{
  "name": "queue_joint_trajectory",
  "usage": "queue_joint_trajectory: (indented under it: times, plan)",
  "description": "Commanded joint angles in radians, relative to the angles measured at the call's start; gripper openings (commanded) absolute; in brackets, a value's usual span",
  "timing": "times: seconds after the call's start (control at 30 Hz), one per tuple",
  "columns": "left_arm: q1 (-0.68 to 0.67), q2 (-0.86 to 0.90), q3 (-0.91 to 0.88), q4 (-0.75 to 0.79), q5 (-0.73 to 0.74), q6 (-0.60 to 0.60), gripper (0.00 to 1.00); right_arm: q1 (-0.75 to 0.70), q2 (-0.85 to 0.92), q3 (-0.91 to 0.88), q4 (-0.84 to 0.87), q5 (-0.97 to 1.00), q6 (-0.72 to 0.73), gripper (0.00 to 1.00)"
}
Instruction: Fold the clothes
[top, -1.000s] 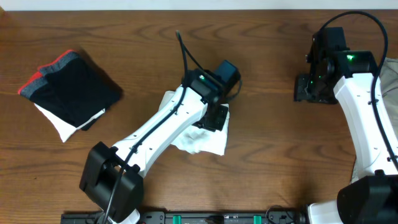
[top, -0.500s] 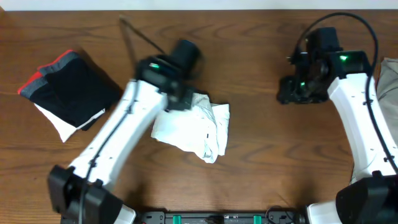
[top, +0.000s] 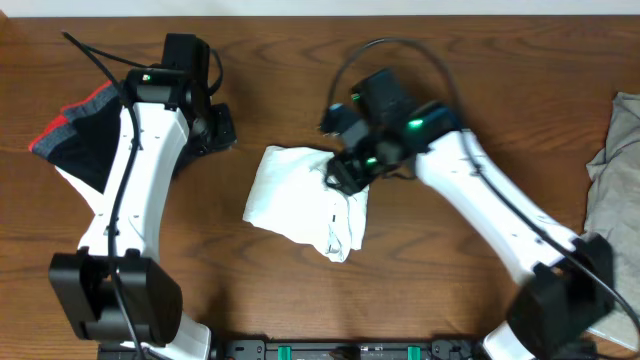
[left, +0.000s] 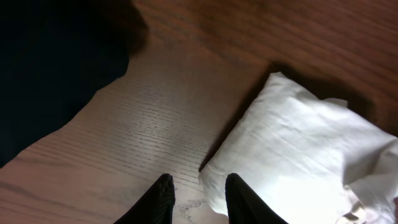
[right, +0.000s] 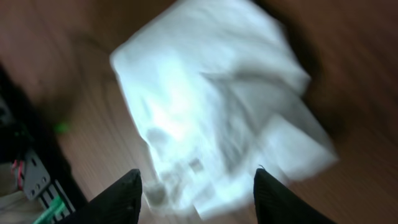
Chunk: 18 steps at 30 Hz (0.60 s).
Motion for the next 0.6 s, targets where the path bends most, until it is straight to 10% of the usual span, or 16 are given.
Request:
queue_joint_trajectory:
  times: [0.0,0.57]
  plan:
    - [0.011,0.032,0.001,-0.003,0.018,0.013,0.3,0.063,0.091,-0.014,0.068,-0.069,0.028,0.54]
    - [0.01,0.06,0.001,-0.007,0.019,0.013,0.3,-0.026,0.2,-0.014,-0.024,0.667,0.476,0.54]
